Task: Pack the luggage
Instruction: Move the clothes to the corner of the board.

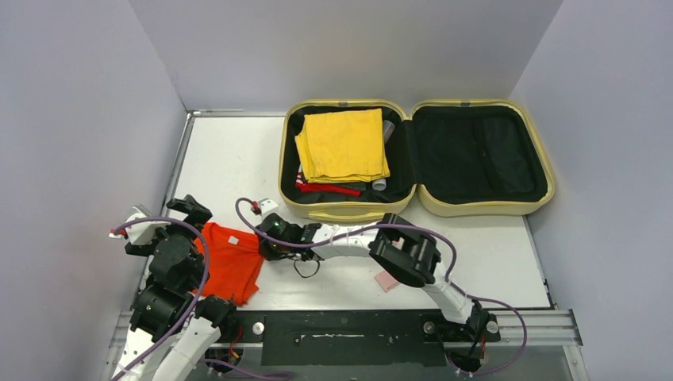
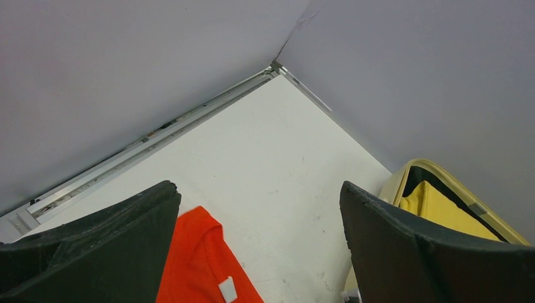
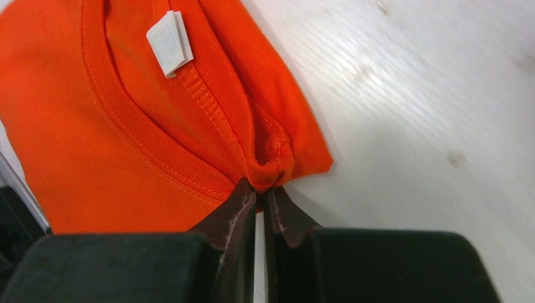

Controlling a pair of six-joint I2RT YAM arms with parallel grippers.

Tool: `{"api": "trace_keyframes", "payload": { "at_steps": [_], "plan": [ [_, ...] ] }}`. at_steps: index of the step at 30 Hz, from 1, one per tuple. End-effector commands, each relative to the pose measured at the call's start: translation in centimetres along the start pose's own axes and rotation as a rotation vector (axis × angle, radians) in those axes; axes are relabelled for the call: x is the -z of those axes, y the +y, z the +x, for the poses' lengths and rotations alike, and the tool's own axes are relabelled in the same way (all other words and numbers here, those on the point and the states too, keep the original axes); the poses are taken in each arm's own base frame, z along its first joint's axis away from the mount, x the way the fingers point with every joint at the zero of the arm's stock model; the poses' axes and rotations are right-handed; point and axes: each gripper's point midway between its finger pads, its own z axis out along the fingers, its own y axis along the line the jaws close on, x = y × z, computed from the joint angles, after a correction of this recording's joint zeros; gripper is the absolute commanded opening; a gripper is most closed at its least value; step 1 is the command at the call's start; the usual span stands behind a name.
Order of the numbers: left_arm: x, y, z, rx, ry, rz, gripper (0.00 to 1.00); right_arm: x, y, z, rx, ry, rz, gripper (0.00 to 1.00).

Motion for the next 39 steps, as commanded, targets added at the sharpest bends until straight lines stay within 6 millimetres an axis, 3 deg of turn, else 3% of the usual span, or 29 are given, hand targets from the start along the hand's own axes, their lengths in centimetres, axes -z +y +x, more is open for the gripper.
{"api": "trace_keyframes", "payload": {
  "at_steps": [1, 8, 11, 12, 14, 16, 18, 21, 24, 28, 33, 36, 39],
  "plan": [
    [-0.1, -0.9, 0.2, 0.0, 0.008, 0.033, 0.96, 5.1, -4.5, 1.4, 0.004, 0.005, 0.157, 0.0],
    [-0.3, -2.2, 1.2, -0.027, 0.043, 0.082, 0.96, 12.8, -9.4, 6.4, -0.01, 0.029, 0.268, 0.0],
    [-0.4, -3.0, 1.9, -0.046, 0.065, 0.114, 0.96, 15.9, -10.4, 8.6, -0.009, 0.047, 0.285, 0.0],
    [-0.4, -3.3, 2.2, -0.054, 0.075, 0.127, 0.95, 16.9, -10.5, 9.0, -0.01, 0.046, 0.283, 0.07],
    [-0.5, -4.1, 2.8, -0.071, 0.096, 0.16, 0.95, 18.7, -10.3, 8.5, -0.011, 0.017, 0.274, 0.35],
    [-0.5, -5.0, 3.8, -0.096, 0.129, 0.194, 0.96, 20.2, -9.6, 6.6, 0.003, -0.035, 0.256, 0.65],
    [-0.6, -5.8, 4.7, -0.123, 0.159, 0.223, 0.96, 21.2, -9.0, 3.9, 0.039, -0.078, 0.254, 0.79],
    [-0.4, -6.9, 6.0, -0.162, 0.208, 0.272, 0.95, 21.2, -8.2, 0.1, 0.084, -0.103, 0.235, 0.84],
    [0.0, -8.1, 7.3, -0.193, 0.262, 0.337, 0.96, 19.5, -9.6, -1.2, 0.051, -0.07, 0.213, 0.85],
    [0.2, -8.6, 7.9, -0.211, 0.293, 0.36, 0.96, 17.1, -11.3, -1.0, -0.007, -0.048, 0.189, 0.86],
    [0.1, -8.5, 8.2, -0.215, 0.295, 0.359, 0.96, 15.3, -9.9, 1.0, -0.018, 0.004, 0.127, 0.87],
    [0.3, -9.1, 8.7, -0.221, 0.317, 0.392, 0.96, 15.8, -9.9, 1.8, -0.013, -0.013, 0.194, 0.87],
    [0.4, -9.6, 9.8, -0.246, 0.355, 0.413, 0.96, 18.0, -10.6, 1.9, -0.089, -0.087, 0.272, 0.85]
  ]
}}
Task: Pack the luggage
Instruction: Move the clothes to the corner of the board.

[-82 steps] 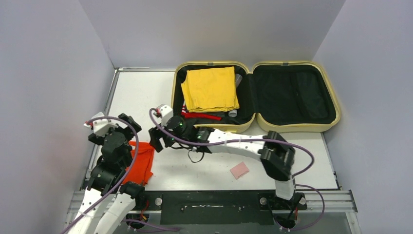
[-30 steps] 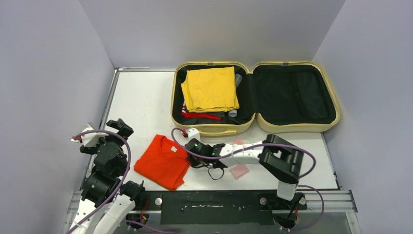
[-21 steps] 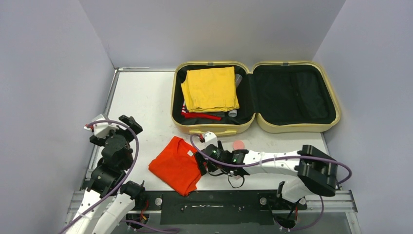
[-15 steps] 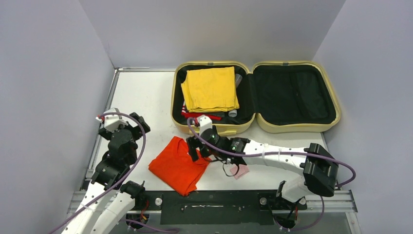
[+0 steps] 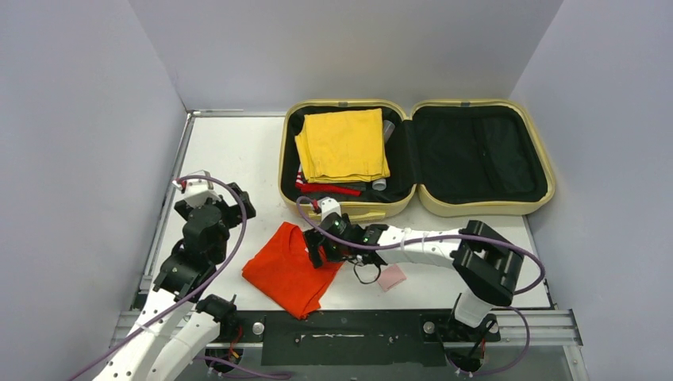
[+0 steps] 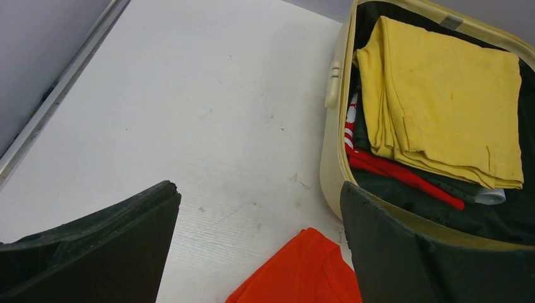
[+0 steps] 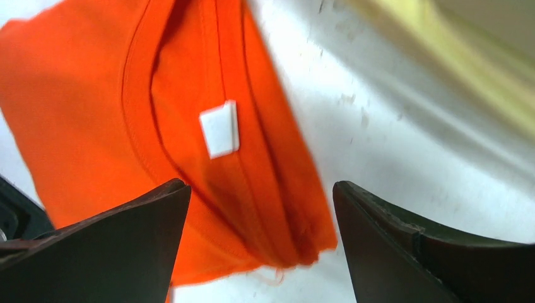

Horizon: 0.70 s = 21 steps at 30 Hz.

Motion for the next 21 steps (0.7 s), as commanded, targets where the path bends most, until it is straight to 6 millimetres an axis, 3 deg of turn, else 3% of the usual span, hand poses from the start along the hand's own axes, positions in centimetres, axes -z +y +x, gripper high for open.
{"api": "trace_keyframes", "payload": {
  "at_steps": [1, 4, 7, 9, 15, 18, 21],
  "plan": [
    [-0.5, -2.3, -0.5, -0.005, 0.01, 0.081, 0.96, 4.0, -0.1, -2.5, -0.145, -0.183, 0.05, 0.85],
    [-1.0, -2.6, 0.1, -0.021, 0.038, 0.08, 0.96, 5.7, -0.7, -1.6, -0.264, -0.216, 0.086, 0.85],
    [-1.2, -2.7, 0.4, -0.028, 0.053, 0.084, 0.96, 5.8, -1.2, 0.0, -0.31, -0.172, 0.098, 0.86],
    [-1.2, -3.0, 0.6, -0.03, 0.061, 0.094, 0.96, 5.2, -1.8, 0.3, -0.276, -0.154, 0.112, 0.88],
    [-1.3, -3.2, 1.0, -0.038, 0.08, 0.108, 0.96, 2.4, -1.3, -2.0, -0.119, -0.103, 0.029, 0.89],
    [-1.1, -3.1, 0.8, -0.038, 0.074, 0.102, 0.96, 1.5, -0.9, -1.5, -0.087, -0.061, 0.02, 0.88],
    [-1.0, -3.0, 0.6, -0.032, 0.065, 0.105, 0.96, 1.1, -0.1, 0.6, -0.099, -0.007, -0.025, 0.86]
  ]
}}
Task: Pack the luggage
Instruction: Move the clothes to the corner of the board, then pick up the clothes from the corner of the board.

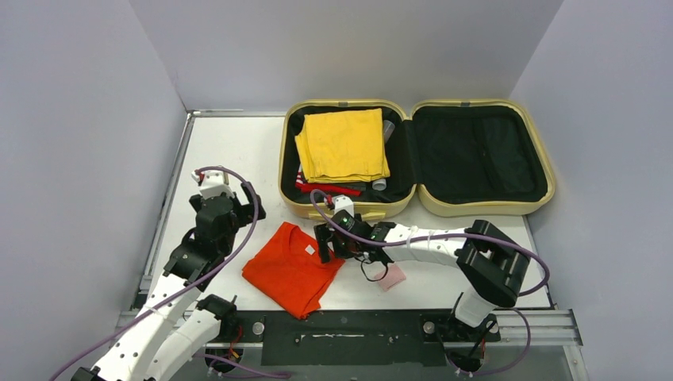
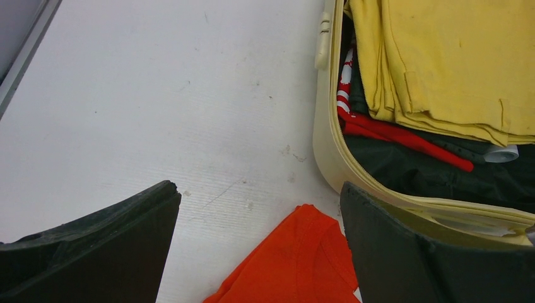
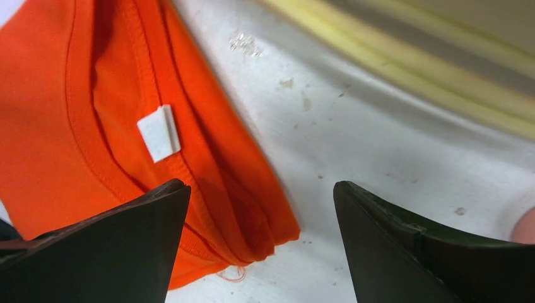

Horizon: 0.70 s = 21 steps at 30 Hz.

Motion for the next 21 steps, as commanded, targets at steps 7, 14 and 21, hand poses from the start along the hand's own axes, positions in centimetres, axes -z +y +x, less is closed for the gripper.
{"api": "trace_keyframes", "payload": {
  "at_steps": [7, 14, 21],
  "plan": [
    [0.8, -1.2, -2.8, 0.029, -0.075, 0.056, 0.96, 1.6, 5.8, 6.1, -0.013, 0.118, -0.245, 0.79],
    [0.8, -1.6, -2.7, 0.028, -0.069, 0.076, 0.96, 4.3, 6.2, 8.0, 0.043, 0.113, -0.193, 0.75],
    [0.7, -1.7, -2.7, 0.027, -0.066, 0.075, 0.96, 5.8, 4.1, 3.6, -0.021, 0.021, -0.09, 0.88]
  ]
}}
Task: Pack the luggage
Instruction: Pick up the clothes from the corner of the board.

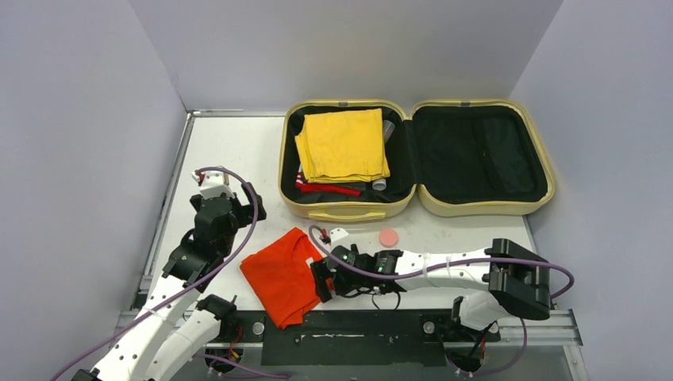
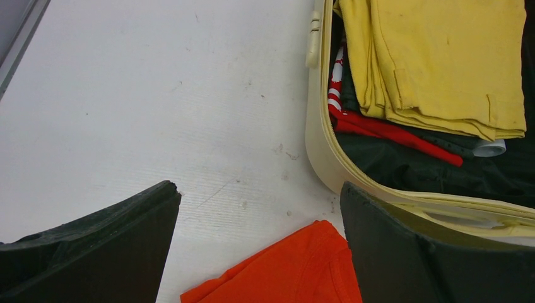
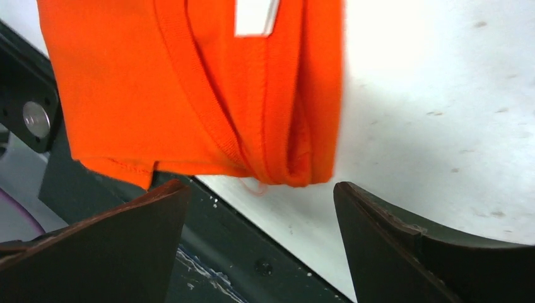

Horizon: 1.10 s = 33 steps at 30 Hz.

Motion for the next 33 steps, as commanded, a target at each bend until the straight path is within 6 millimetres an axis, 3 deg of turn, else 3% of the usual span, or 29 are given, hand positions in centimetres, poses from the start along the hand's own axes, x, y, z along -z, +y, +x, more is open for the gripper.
{"api": "trace_keyframes", "payload": {
  "at_steps": [1, 5, 9, 12, 18, 24, 28, 33],
  "plan": [
    [0.4, -1.2, -2.6, 0.023, -0.067, 0.045, 0.96, 1.5, -2.2, -6.3, -0.139, -0.142, 0.063, 0.88],
    [0.5, -1.0, -2.5, 0.02, -0.066, 0.036, 0.96, -0.2, -1.8, -10.8, -0.143, -0.192, 0.046, 0.9],
    [0.4, -0.9, -2.5, 0.017, -0.064, 0.029, 0.96, -4.2, -1.7, -10.6, -0.083, -0.11, 0.07, 0.91],
    [0.4, -0.9, -2.5, 0.015, -0.062, 0.024, 0.96, -5.8, -1.8, -9.9, -0.083, -0.073, 0.063, 0.9],
    [0.4, -1.0, -2.5, 0.018, -0.062, 0.031, 0.96, -7.3, -1.6, -6.6, -0.063, 0.022, 0.066, 0.9],
    [0.3, -1.1, -2.5, 0.018, -0.06, 0.038, 0.96, -8.6, -0.5, -1.2, 0.023, 0.143, 0.079, 0.83],
    [0.3, -1.2, -2.5, 0.017, -0.06, 0.042, 0.96, -9.2, -2.0, 2.0, 0.036, 0.216, 0.128, 0.68],
    [0.4, -1.2, -2.5, 0.017, -0.059, 0.042, 0.96, -9.4, -3.4, 3.8, 0.039, 0.254, 0.162, 0.41]
  ]
}}
